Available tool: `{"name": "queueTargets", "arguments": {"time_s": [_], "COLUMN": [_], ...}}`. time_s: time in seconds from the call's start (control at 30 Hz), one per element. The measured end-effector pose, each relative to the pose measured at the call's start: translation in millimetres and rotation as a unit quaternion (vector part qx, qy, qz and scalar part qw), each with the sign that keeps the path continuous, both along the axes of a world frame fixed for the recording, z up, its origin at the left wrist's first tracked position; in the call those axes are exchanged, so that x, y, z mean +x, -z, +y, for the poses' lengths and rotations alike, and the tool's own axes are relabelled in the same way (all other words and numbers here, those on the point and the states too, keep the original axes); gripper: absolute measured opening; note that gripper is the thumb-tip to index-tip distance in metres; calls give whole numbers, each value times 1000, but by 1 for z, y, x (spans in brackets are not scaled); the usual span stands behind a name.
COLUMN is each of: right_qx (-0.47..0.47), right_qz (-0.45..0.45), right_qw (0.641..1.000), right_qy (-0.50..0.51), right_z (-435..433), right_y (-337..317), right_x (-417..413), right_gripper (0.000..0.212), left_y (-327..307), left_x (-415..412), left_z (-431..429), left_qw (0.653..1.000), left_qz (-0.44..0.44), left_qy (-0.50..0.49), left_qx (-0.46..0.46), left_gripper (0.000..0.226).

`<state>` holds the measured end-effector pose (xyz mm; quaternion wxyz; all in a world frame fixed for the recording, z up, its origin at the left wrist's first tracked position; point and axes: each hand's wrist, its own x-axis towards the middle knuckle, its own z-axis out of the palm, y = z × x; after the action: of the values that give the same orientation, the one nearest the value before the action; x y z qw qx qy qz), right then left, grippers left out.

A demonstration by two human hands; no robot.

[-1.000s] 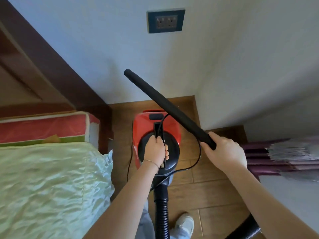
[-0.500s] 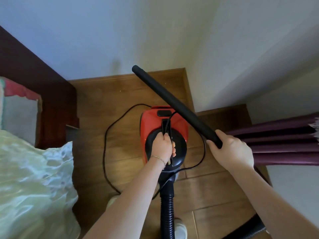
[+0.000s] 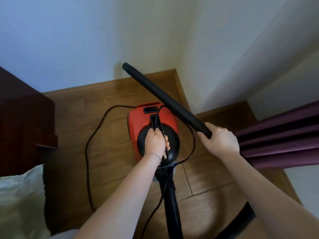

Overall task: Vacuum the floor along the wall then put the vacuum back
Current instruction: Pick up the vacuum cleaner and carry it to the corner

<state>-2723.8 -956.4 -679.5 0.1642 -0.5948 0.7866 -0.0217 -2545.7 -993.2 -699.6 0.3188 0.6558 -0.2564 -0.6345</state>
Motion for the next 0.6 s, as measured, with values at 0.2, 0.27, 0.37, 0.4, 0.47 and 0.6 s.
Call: {"name": "queueTargets", "arguments": {"time_s": [0.2, 0.27, 0.37, 0.4, 0.47, 0.6], "right_qx": [-8, -6, -5, -5, -7, -11], "right_qz": [-12, -22, -25, -24, -24, -34], "right_qw": [1000, 1000, 999, 1000, 1000, 999], "right_qy": [11, 17, 20, 19, 18, 21], "right_z": [-9, -8, -7, -7, -7, -11], "right_y": [35, 46, 58, 62, 68, 79], "right_x": [-9, -12, -17, -18, -20, -21], "right_gripper": [43, 44, 45, 45, 46, 43], "left_y": [16, 19, 20, 21, 23, 25], "left_x": [-9, -13, -15, -15, -15, -18], "left_z": [-3, -1, 2, 2, 3, 3], "left_qw": [999, 999, 998, 998, 998, 997], "left_qz": [34, 39, 36, 37, 40, 48], "left_qy": [-21, -28, -34, -36, -38, -47], "left_qx": [-9, -14, -26, -29, -35, -45], "left_gripper": [27, 25, 22, 21, 21, 22]}}
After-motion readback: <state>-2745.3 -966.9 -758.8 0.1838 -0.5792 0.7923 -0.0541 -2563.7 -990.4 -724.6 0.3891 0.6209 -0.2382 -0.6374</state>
